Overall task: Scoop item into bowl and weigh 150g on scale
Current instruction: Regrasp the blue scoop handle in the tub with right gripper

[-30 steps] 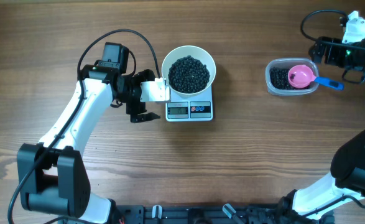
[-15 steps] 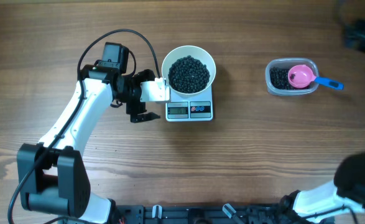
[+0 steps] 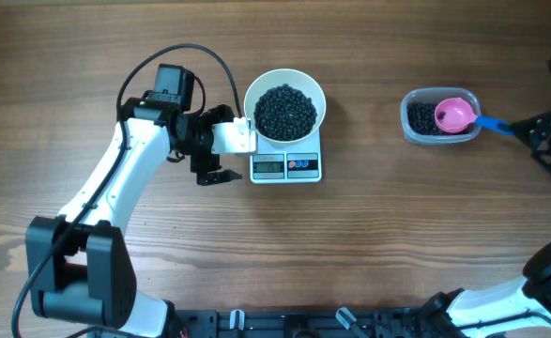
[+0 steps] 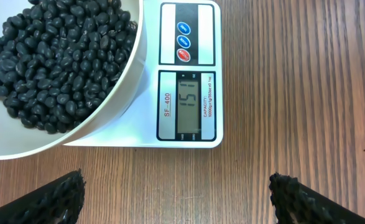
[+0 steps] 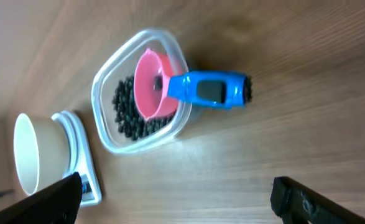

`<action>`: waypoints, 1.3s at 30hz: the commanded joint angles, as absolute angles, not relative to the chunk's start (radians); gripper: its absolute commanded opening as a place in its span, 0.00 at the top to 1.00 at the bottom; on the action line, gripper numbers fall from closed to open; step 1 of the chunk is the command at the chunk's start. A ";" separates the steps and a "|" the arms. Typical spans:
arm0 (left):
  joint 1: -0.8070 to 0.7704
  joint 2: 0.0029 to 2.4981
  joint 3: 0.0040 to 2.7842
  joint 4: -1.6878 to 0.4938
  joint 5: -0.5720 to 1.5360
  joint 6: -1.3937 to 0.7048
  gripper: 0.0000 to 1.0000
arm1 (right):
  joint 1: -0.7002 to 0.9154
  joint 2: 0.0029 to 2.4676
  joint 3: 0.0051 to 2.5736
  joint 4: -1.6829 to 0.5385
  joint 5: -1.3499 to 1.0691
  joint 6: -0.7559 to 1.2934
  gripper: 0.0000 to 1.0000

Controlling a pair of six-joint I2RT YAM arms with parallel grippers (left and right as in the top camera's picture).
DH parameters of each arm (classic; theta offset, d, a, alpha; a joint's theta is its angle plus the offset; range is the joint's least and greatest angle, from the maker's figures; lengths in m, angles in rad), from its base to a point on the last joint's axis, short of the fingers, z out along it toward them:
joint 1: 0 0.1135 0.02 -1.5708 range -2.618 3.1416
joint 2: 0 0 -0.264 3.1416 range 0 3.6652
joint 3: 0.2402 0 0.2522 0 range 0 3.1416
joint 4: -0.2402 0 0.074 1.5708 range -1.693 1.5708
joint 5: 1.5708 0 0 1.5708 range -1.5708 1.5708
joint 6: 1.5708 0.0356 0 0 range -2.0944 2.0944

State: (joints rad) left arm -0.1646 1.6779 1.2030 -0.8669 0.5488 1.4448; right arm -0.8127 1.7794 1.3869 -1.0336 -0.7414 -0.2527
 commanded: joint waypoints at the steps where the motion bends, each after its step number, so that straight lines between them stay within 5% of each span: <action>1: -0.167 1.689 1.196 -0.867 0.571 1.435 0.00 | -0.808 1.792 1.310 -0.920 -0.839 -0.142 0.00; 12: -0.166 1.689 1.196 -0.867 0.571 1.435 0.00 | -0.792 1.814 1.254 -0.667 -0.890 -0.047 0.01; 20: -0.166 1.689 1.196 -0.867 0.571 1.435 0.00 | -0.732 1.855 1.254 -0.634 -0.695 0.078 0.01; 22: -0.166 1.689 1.196 -0.867 0.571 1.435 0.00 | -0.716 1.855 1.254 -0.607 -0.696 0.080 0.08; 24: -0.167 1.689 1.196 -0.867 0.571 1.435 0.00 | -0.701 1.855 1.254 -0.581 -0.719 0.083 0.34; 27: -0.167 1.689 1.196 -0.867 0.571 1.435 0.00 | -0.683 1.855 1.254 -0.575 -0.741 0.083 0.48; 36: -0.166 1.689 1.196 -0.867 0.571 1.435 0.00 | -0.654 1.855 1.254 -0.685 -0.723 0.077 0.50; 39: -0.167 1.689 1.196 -0.867 0.571 1.435 0.00 | -0.655 1.855 1.254 -0.704 -0.683 0.078 0.60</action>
State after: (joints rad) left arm -0.1646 1.6779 1.2030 -0.8665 0.5484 1.4448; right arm -0.6571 1.8374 1.2606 -0.6933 -0.7132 0.0807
